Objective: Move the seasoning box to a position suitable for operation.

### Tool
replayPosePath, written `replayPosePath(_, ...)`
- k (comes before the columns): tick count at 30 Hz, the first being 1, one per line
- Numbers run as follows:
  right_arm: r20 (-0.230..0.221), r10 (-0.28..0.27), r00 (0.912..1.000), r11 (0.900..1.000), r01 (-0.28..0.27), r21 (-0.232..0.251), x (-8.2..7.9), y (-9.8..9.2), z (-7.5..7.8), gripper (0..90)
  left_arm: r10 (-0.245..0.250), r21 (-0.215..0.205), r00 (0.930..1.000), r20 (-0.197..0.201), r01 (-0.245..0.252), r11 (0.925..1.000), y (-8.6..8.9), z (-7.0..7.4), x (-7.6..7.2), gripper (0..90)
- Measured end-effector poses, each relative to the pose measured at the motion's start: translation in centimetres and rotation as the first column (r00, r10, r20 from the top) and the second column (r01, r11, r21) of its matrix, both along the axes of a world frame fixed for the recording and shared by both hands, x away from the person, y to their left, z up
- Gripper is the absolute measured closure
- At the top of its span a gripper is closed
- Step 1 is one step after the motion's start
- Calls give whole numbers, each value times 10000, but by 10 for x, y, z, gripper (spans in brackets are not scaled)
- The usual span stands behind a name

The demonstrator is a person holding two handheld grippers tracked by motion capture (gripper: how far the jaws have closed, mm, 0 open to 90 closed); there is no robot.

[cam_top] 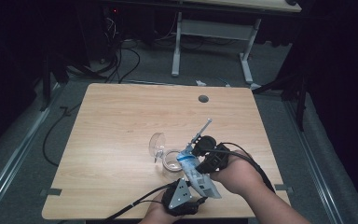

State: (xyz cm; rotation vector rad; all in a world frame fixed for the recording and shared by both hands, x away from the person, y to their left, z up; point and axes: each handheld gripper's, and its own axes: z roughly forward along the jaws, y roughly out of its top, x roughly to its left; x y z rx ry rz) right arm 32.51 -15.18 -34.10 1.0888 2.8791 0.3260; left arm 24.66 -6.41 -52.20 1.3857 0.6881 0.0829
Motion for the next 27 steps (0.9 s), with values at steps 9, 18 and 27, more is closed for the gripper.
replayPosePath(9,60,60,10000,10000,-60,-80,2,3,1,898,41,67,9996,288,-43,10000,0,7,-9,449)
replayPosePath(18,180,71,9998,9999,-69,-101,3,5,4,898,244,-87,9994,240,-242,9997,1,11,-11,457)
replayPosePath(27,206,134,9997,9999,-132,-106,8,9,3,899,254,-3,9984,499,-254,9997,2,10,-13,463)
